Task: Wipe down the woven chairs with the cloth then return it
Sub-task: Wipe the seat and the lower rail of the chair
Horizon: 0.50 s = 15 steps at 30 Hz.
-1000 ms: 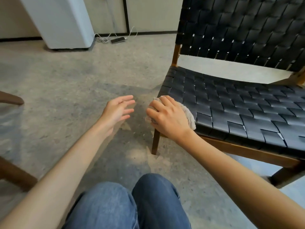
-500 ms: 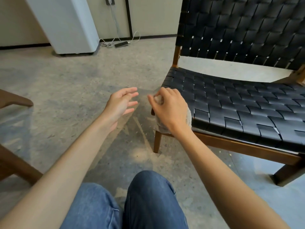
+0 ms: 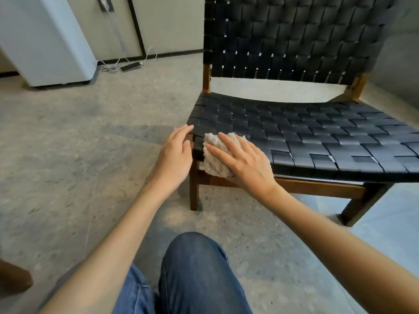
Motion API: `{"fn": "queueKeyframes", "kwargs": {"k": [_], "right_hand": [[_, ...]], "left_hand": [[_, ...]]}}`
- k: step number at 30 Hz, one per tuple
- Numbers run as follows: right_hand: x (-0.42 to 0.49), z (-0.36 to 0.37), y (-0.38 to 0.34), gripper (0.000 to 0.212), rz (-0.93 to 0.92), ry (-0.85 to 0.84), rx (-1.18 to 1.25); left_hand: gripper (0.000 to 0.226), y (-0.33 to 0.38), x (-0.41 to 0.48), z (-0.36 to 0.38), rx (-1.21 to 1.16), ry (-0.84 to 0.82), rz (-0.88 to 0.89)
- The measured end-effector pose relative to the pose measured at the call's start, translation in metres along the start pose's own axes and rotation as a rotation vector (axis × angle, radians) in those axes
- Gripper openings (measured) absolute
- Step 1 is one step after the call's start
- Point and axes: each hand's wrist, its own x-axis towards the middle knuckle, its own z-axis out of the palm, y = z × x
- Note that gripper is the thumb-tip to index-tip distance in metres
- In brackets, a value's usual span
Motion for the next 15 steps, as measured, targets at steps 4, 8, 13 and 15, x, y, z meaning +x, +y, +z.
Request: {"fn": "queueKeyframes", "kwargs": {"k": [4,8,13,15], "right_hand": [[-0.028,-0.007,0.024,0.088,0.104,-0.015,0.006],[-0.066,-0.018,0.057,0.084,0.202,-0.034,-0.004],[-0.133,-0.033,0.114,0.082,0.342,-0.043,-0.069],[-0.156,-0.040,0.136,0.081,0.393,-0.045,-0.095]], "left_hand": [[0.047,0.020,-0.004,0.033,0.090,-0.149,0.063],[0.050,0.047,-0.003,0.072,0.073,-0.273,0.083],[0.052,0.082,0.002,0.127,0.269,-0.433,0.216],[0.054,0.097,-0.001,0.148,0.413,-0.517,0.233]]}}
